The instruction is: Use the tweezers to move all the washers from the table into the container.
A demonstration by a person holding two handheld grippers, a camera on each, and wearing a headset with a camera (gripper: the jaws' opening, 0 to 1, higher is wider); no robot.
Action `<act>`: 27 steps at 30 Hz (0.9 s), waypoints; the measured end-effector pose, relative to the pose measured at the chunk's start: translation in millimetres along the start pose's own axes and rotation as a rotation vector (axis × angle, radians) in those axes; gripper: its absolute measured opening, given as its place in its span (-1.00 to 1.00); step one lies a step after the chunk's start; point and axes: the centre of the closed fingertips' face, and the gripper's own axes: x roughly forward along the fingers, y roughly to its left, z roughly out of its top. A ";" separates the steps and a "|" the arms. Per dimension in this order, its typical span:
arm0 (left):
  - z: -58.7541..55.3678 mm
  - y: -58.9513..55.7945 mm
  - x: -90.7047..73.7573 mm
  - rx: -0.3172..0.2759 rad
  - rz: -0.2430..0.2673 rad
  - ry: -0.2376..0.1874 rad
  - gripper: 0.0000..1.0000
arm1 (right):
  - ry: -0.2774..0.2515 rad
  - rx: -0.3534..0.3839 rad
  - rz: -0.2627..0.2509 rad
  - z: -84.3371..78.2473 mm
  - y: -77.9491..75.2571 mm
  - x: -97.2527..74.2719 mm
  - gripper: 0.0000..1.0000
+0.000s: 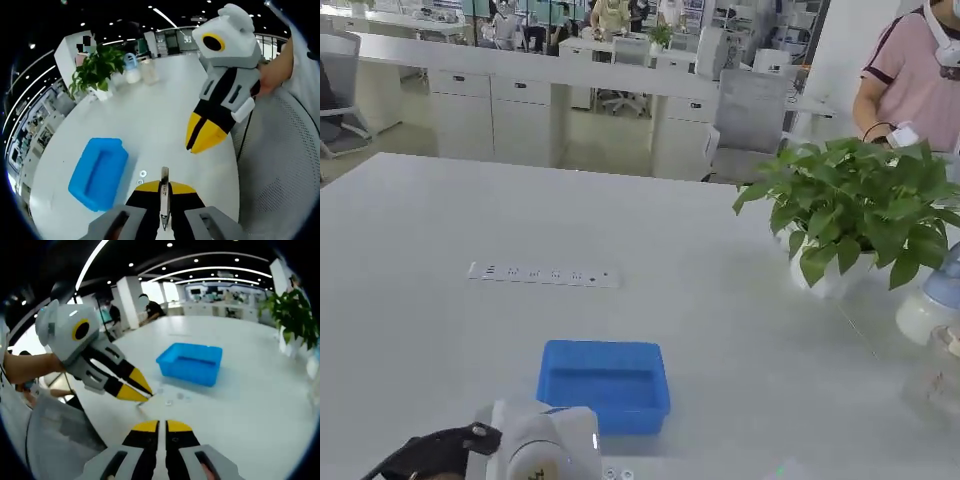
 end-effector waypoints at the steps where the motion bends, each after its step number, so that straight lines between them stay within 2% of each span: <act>1: 1.0 0.1 -1.9 0.003 0.016 -0.007 -0.98 | -0.014 0.018 0.019 4.5 4.1 0.1 -0.95; 7: 5.7 -2.8 -9.7 -0.053 0.150 -0.044 -0.97 | -0.076 0.018 0.026 38.3 4.5 1.1 -0.91; 10: 7.5 -4.8 -10.8 -0.078 0.191 -0.053 -0.97 | -0.070 0.017 0.039 40.6 5.5 7.7 -0.93; 12: 9.2 -4.9 -12.1 -0.089 0.222 -0.063 -0.97 | -0.049 0.007 0.048 37.1 8.1 12.1 -0.93; 15: 10.2 -4.8 -13.6 -0.106 0.249 -0.067 -0.97 | -0.044 0.007 0.063 35.6 12.6 14.2 -0.95; 18: 11.5 -7.8 -14.9 -0.110 0.267 -0.070 -0.97 | -0.045 0.008 0.075 35.9 18.9 16.4 -1.00; 19: 12.4 -8.5 -15.5 -0.107 0.274 -0.072 -0.97 | -0.026 -0.004 0.052 33.3 15.7 17.7 -1.00; 21: 13.2 -9.0 -16.3 -0.092 0.295 -0.067 -0.97 | -0.011 -0.011 0.078 32.9 20.5 20.7 -1.00; 26: 12.7 -7.9 -19.1 -0.077 0.303 -0.068 -0.95 | 0.013 -0.158 0.106 35.6 25.3 20.8 -1.00; 27: 13.2 -7.3 -20.7 -0.079 0.294 -0.075 -0.94 | 0.024 -0.211 0.115 36.6 26.0 20.3 -1.00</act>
